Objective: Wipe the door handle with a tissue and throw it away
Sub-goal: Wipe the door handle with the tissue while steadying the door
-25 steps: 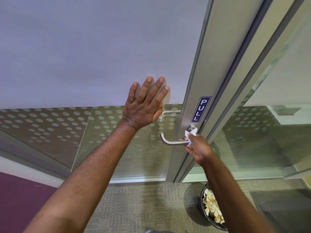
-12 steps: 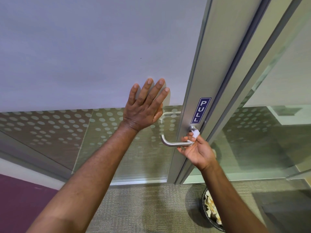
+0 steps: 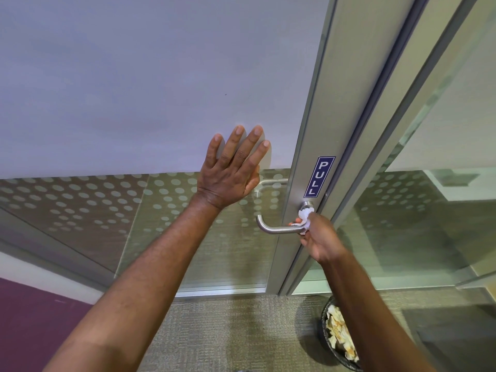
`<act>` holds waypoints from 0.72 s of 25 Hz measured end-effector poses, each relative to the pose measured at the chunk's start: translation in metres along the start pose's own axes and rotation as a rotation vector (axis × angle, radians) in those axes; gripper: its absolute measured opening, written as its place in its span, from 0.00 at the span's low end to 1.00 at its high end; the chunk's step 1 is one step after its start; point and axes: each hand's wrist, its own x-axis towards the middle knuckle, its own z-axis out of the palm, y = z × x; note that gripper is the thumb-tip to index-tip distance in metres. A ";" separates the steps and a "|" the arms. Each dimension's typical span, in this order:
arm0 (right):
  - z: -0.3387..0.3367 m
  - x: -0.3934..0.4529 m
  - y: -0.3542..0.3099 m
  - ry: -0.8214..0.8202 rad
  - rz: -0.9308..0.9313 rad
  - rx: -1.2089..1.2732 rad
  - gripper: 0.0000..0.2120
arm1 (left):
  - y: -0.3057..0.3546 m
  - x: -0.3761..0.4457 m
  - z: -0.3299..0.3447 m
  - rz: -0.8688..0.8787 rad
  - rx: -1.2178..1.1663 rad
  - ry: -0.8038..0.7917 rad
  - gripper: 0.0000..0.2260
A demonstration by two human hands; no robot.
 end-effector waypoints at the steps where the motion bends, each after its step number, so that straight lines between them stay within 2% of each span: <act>1: 0.002 -0.001 0.001 0.057 -0.095 -0.115 0.09 | 0.000 0.000 0.000 -0.001 -0.001 0.002 0.32; 3: 0.002 -0.004 -0.001 0.112 -0.225 -0.277 0.12 | 0.000 0.000 0.001 -0.004 -0.002 0.005 0.32; 5: -0.003 -0.001 -0.005 0.067 -0.195 -0.238 0.13 | 0.000 -0.001 0.000 -0.001 -0.005 0.004 0.32; 8: -0.021 0.011 0.000 -0.212 0.088 0.170 0.11 | 0.000 -0.001 0.000 -0.002 0.002 0.004 0.31; 9: -0.025 0.013 0.004 -0.299 0.135 0.306 0.11 | 0.001 0.000 0.000 -0.004 -0.001 0.004 0.31; 11: -0.027 0.016 0.014 -0.353 0.106 0.423 0.12 | 0.001 0.001 0.000 -0.005 -0.007 0.010 0.31; 13: -0.020 0.012 0.014 -0.324 0.085 0.439 0.10 | 0.001 0.001 -0.001 -0.006 -0.015 0.004 0.31; 15: -0.010 0.009 0.010 -0.209 0.031 0.360 0.09 | 0.000 0.001 -0.001 -0.002 -0.011 -0.001 0.31; 18: -0.002 0.008 0.007 0.028 -0.244 -0.163 0.15 | 0.000 0.000 -0.001 -0.005 -0.012 -0.010 0.31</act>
